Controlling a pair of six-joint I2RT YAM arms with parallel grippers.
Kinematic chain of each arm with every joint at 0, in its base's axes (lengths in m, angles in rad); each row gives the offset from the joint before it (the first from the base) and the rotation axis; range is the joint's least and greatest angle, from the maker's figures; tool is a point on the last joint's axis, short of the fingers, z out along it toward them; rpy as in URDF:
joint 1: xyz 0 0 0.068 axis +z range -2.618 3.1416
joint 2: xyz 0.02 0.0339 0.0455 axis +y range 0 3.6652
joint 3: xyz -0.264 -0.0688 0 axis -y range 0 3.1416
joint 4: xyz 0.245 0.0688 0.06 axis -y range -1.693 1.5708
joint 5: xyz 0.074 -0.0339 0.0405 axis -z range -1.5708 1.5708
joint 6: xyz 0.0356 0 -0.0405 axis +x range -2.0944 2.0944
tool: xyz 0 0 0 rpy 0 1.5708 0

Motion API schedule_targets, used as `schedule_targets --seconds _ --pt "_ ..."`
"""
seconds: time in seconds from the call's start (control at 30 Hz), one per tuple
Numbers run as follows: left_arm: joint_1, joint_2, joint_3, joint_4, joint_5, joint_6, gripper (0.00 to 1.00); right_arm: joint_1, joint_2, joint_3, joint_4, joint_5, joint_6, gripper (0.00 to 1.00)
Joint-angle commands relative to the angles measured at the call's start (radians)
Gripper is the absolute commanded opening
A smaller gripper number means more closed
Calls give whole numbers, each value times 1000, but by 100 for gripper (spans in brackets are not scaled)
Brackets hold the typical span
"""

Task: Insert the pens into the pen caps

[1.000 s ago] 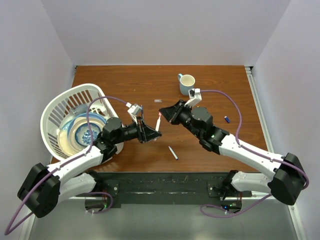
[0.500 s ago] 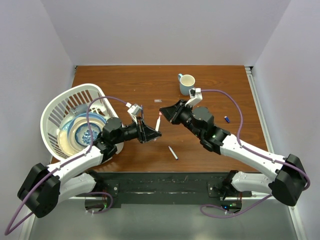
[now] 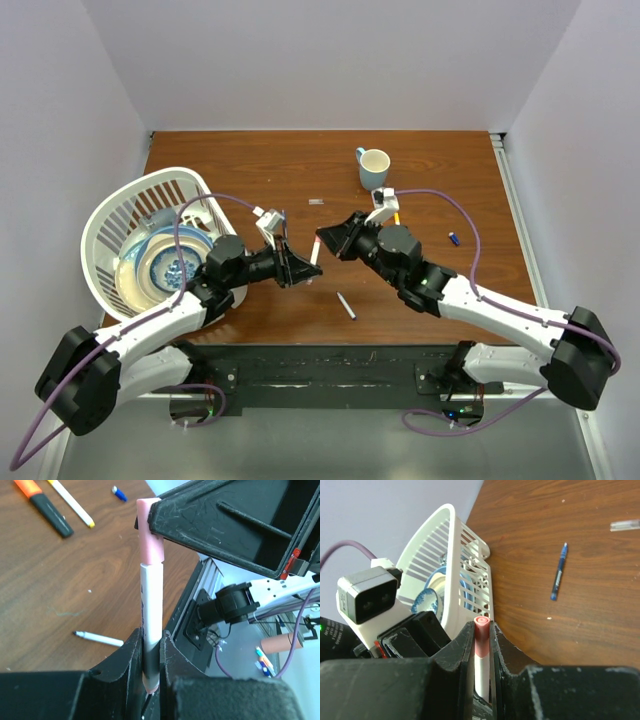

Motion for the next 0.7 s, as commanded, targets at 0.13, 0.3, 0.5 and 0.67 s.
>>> schedule_targets --seconds 0.13,0.3,0.5,0.67 --pt "1 -20 25 43 -23 31 0 46 -72 -86 -47 41 -10 0" --pt "1 -12 43 47 -11 32 0 57 -75 -115 3 -78 16 0" --pt "1 -43 59 29 -13 66 0 65 -150 -124 1 -74 67 10" --pt "1 -69 57 55 30 69 0 63 -187 -80 -45 -74 65 25"
